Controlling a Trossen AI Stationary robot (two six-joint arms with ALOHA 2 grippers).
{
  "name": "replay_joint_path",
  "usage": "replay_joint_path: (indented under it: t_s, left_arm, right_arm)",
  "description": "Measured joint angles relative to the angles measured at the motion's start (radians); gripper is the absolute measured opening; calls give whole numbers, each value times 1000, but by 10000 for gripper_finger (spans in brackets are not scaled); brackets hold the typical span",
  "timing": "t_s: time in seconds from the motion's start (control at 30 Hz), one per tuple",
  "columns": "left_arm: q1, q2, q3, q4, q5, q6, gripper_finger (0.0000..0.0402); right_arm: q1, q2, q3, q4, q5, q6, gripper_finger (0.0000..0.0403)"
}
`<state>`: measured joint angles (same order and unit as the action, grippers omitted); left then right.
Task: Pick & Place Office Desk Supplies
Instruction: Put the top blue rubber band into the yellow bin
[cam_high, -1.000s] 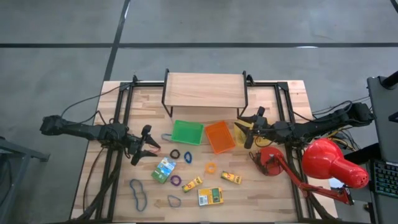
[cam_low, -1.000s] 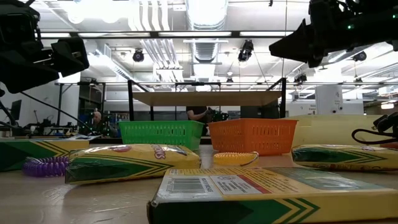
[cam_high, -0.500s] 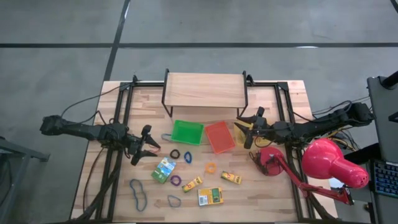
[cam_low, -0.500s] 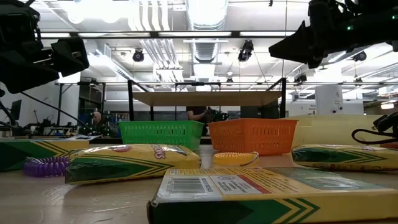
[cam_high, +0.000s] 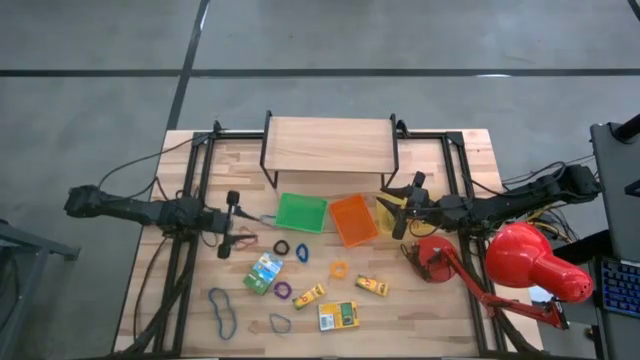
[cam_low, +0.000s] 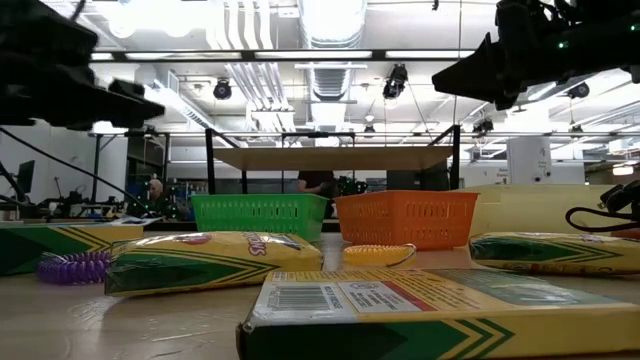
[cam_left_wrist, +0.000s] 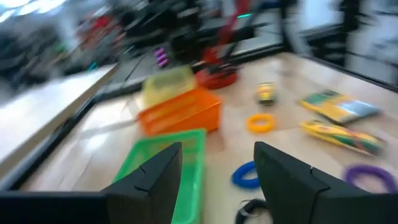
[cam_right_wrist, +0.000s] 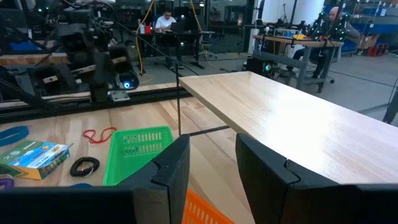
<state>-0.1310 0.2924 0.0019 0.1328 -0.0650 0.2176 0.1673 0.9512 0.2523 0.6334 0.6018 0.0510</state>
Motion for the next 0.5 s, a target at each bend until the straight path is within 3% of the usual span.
replay_joint_path:
  t_s: [0.1, 0.5]
  left_arm:
    - [0, 0, 0, -15, -70, -82, 204]
    - [0, 0, 97, -248, -74, -92, 204]
  right_arm:
    - [0, 0, 0, 0, 0, -1, 120]
    - [0, 0, 0, 0, 0, 0, 110]
